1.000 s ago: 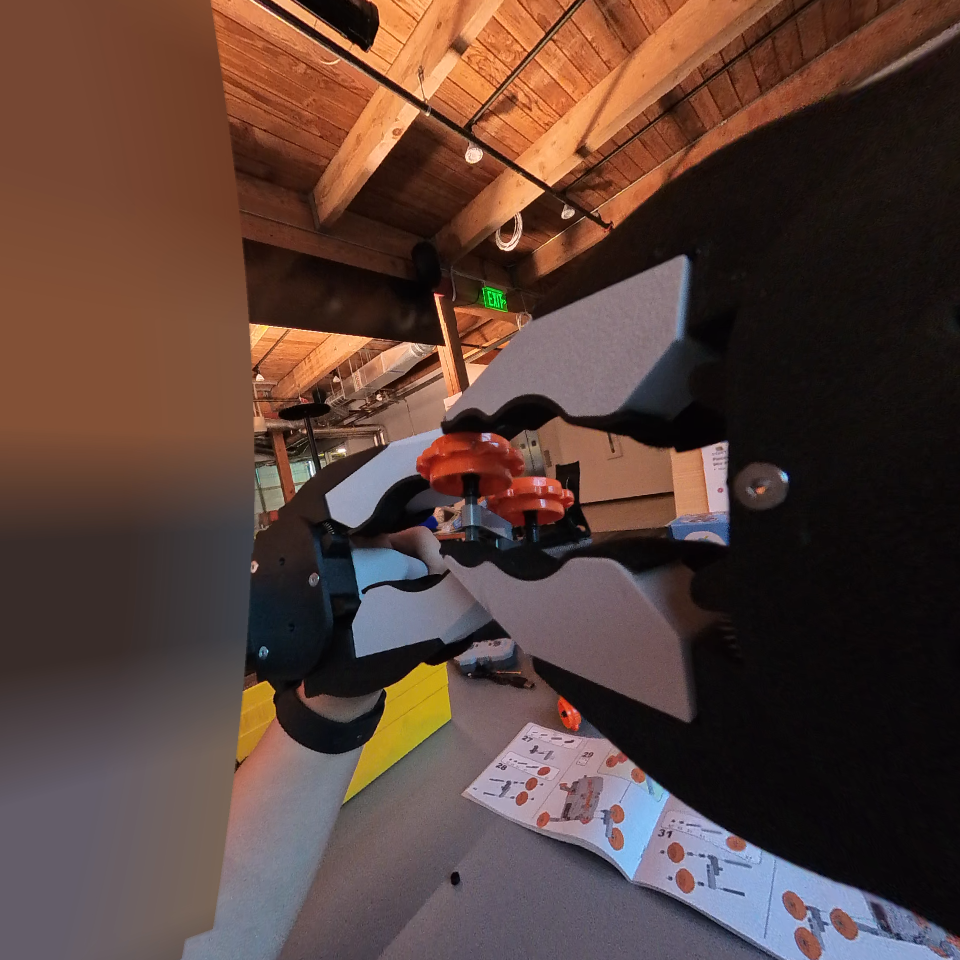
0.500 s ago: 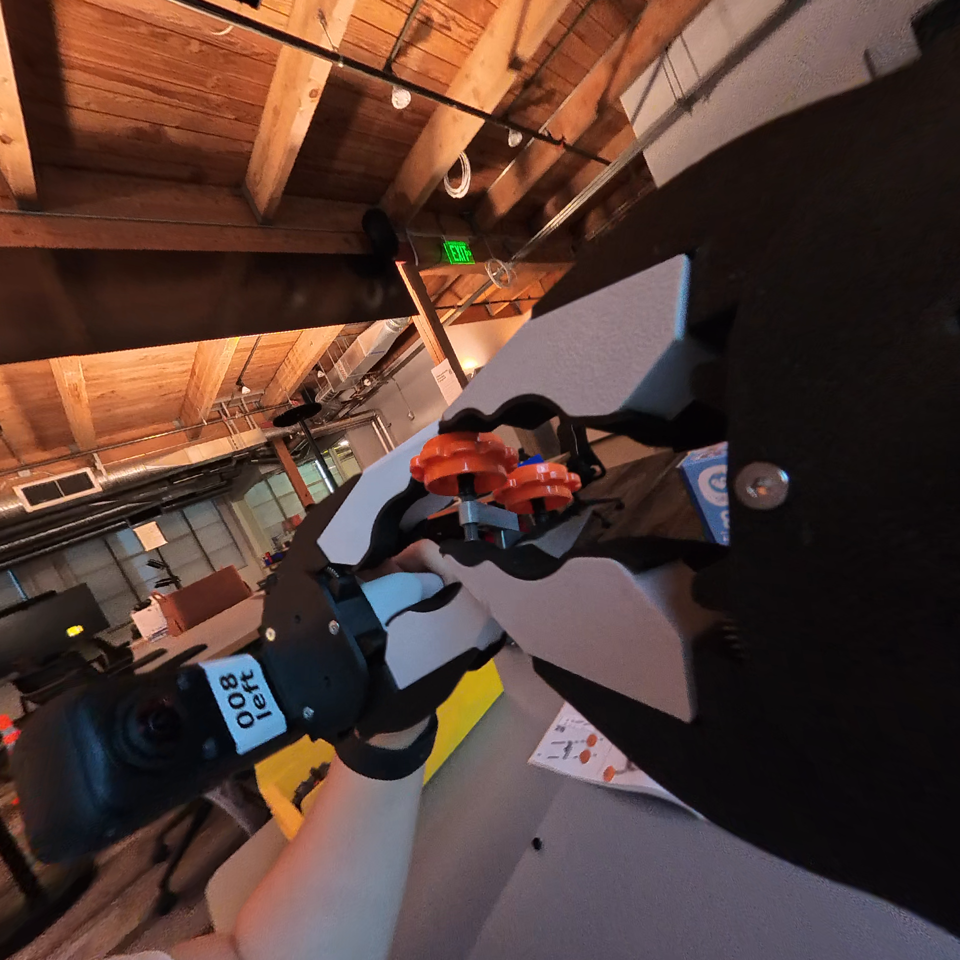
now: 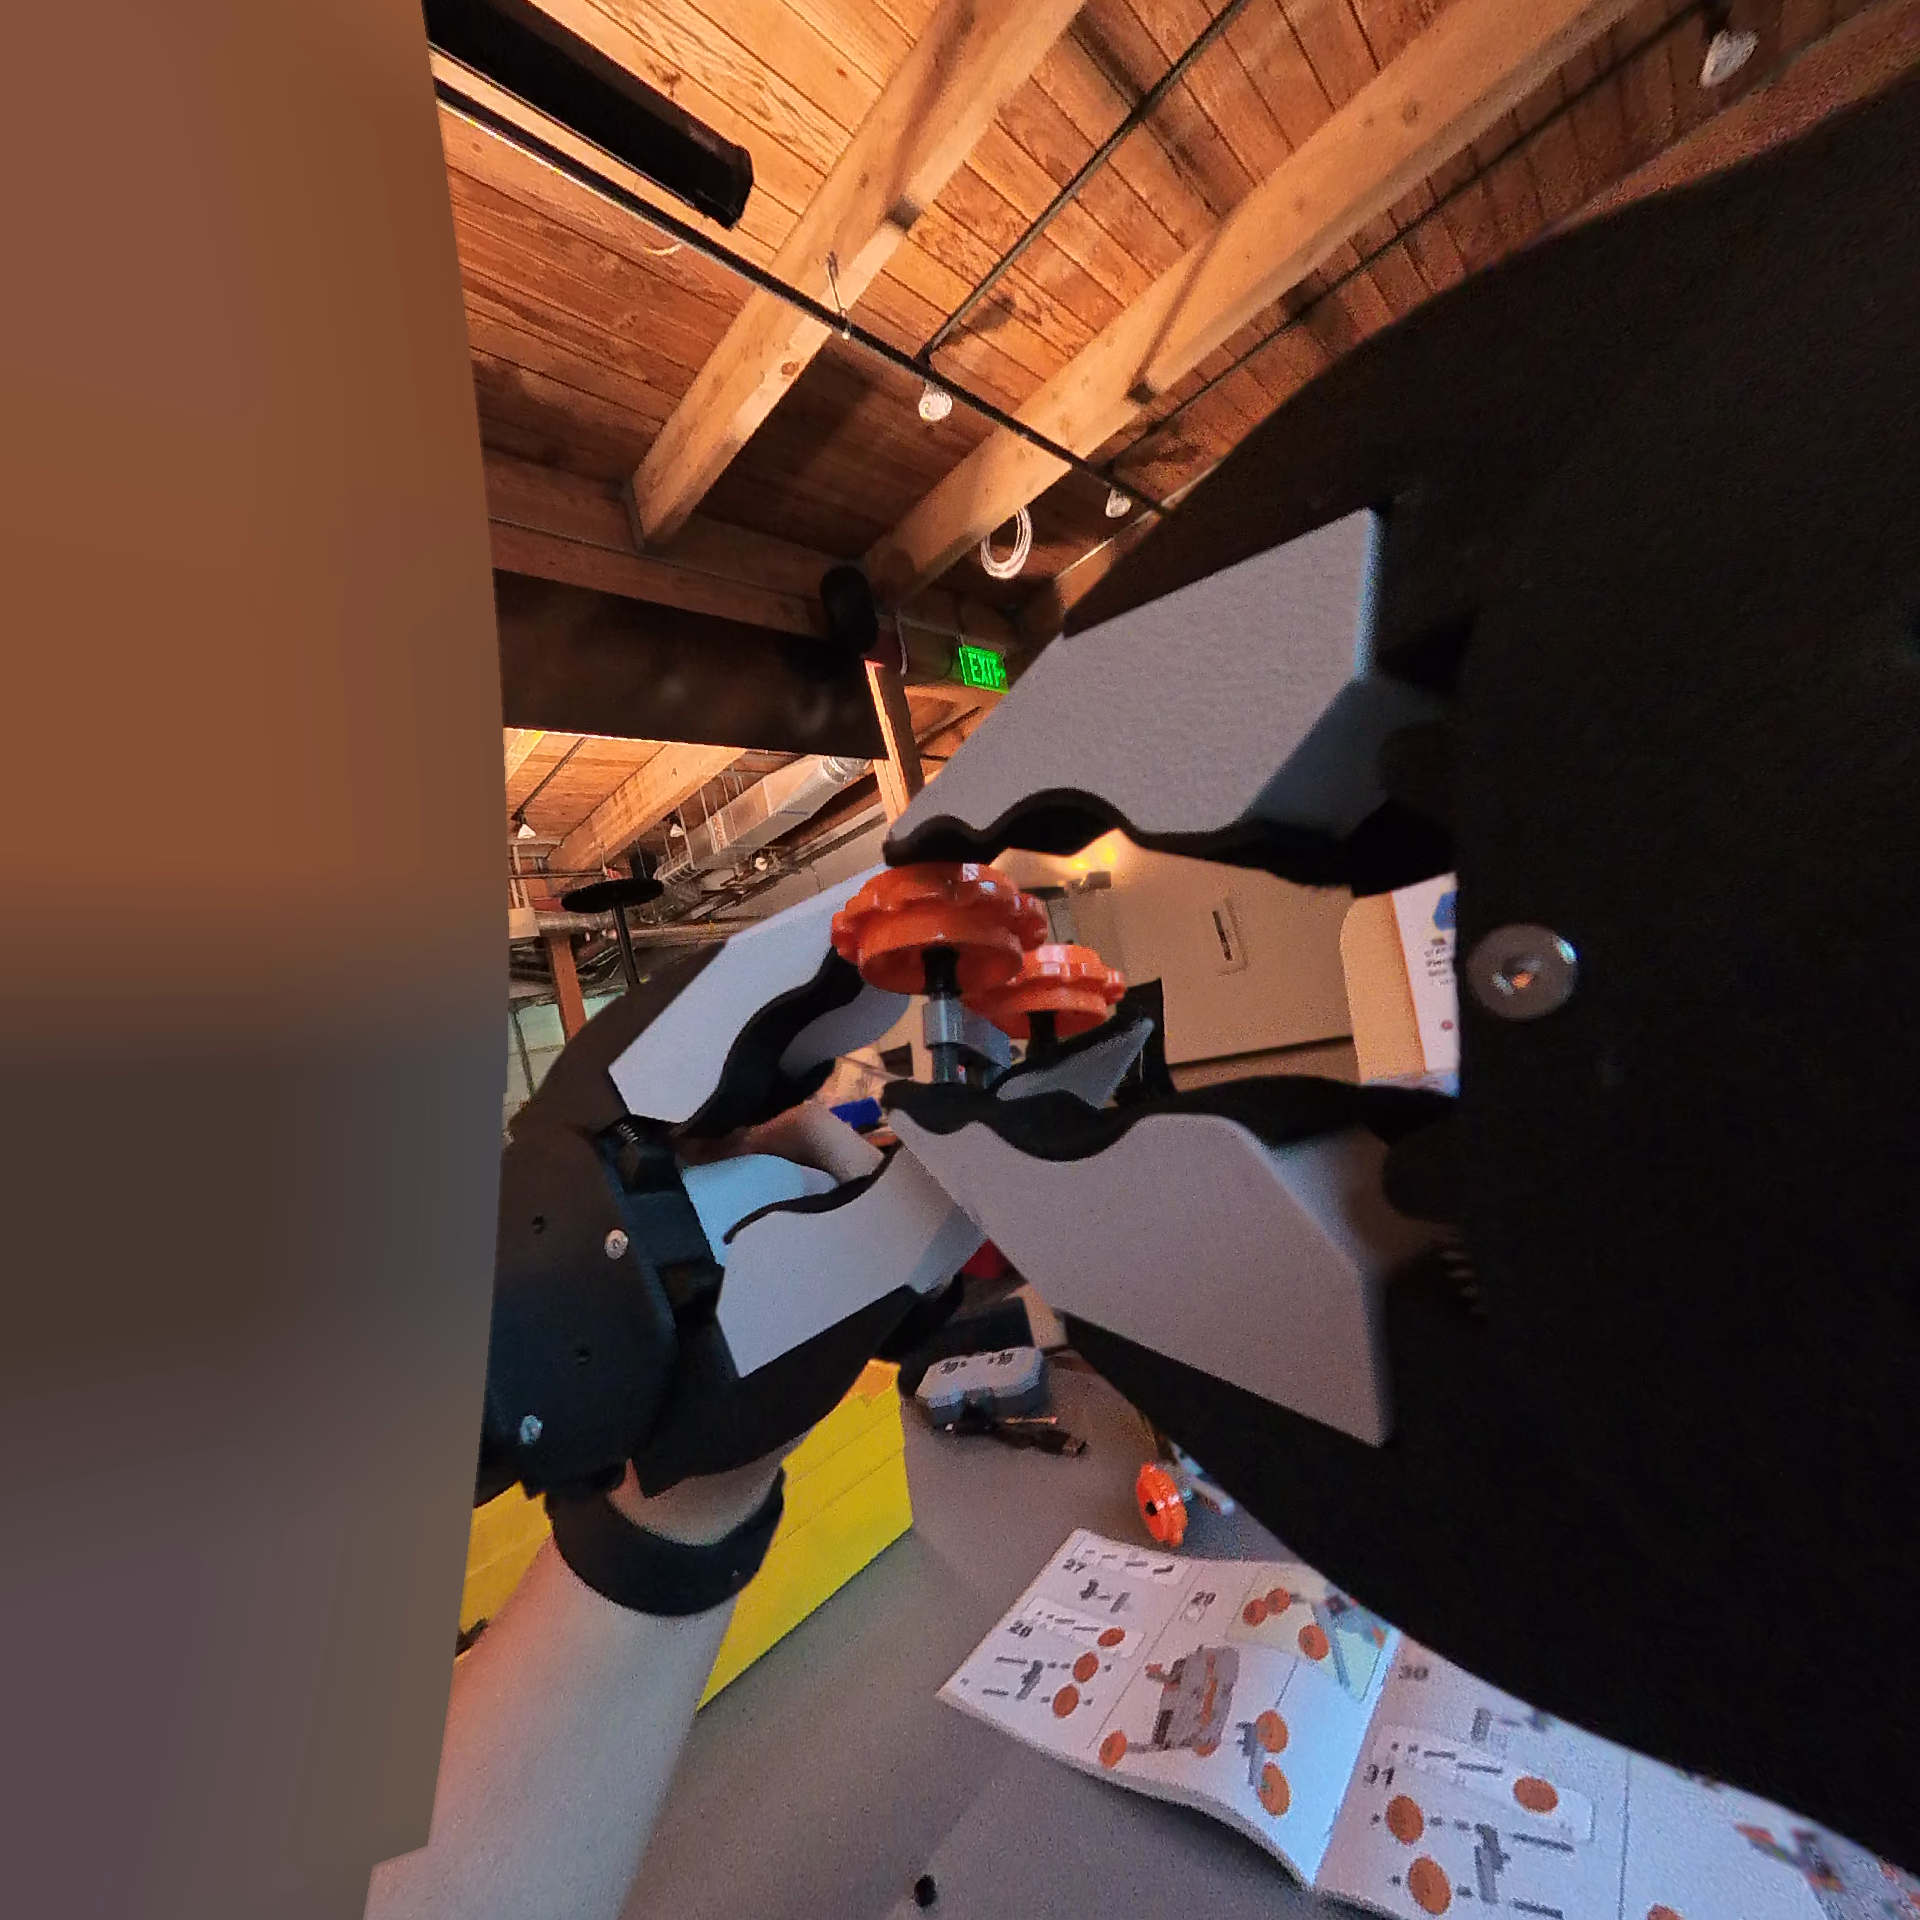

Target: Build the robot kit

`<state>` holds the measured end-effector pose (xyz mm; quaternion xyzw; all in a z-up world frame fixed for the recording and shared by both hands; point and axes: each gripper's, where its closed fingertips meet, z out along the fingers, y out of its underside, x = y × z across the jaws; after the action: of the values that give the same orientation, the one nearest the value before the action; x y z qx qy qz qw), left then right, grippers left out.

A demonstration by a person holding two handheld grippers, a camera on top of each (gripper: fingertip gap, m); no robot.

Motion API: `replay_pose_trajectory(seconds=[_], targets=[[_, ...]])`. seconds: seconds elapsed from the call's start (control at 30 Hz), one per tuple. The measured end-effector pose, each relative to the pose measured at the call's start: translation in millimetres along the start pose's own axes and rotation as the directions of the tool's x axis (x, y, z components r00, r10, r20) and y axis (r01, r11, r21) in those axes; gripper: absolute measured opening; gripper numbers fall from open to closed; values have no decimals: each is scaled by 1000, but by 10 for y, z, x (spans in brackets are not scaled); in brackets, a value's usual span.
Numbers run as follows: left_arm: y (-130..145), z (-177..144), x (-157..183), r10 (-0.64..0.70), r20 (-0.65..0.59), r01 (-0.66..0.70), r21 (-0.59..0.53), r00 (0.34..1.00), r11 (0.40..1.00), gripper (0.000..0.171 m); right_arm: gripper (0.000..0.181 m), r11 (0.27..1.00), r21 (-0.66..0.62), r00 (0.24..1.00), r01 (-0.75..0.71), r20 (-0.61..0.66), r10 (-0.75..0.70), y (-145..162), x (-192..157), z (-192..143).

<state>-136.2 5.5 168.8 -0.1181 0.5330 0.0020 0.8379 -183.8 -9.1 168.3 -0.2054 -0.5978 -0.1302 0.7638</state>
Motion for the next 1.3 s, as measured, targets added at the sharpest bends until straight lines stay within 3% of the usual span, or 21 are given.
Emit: replay_pose_trajectory(seconds=[0.17, 0.3, 0.77, 0.93, 1.0, 1.13, 1.3], targets=[[80, -4, -14, 114, 25, -113, -50, 993, 992, 41, 42, 997, -42, 998, 69, -5, -69, 58, -22, 20], [191, 7, 3, 175, 12, -173, -102, 985, 980, 40, 41, 992, -118, 999, 43, 27, -40, 176, -53, 49], [465, 53, -10, 137, -26, -139, -221, 990, 965, 40, 42, 973, -226, 999, 39, -2, -40, 385, -27, 119], [457, 55, -38, 64, -11, -65, -214, 998, 975, 34, 41, 957, -271, 992, 105, -36, -119, 419, 89, 46], [492, 63, -11, 22, -28, -28, -219, 999, 975, 40, 41, 945, -298, 989, 136, -9, -145, 475, 70, 7], [594, 73, 138, -135, -107, 110, -208, 985, 972, 46, 42, 898, -390, 978, 204, 41, -204, 654, 53, -70], [706, -28, 120, -365, -179, 333, -188, 914, 924, 51, 41, 860, -426, 959, 279, 76, -274, 768, 8, -91]])
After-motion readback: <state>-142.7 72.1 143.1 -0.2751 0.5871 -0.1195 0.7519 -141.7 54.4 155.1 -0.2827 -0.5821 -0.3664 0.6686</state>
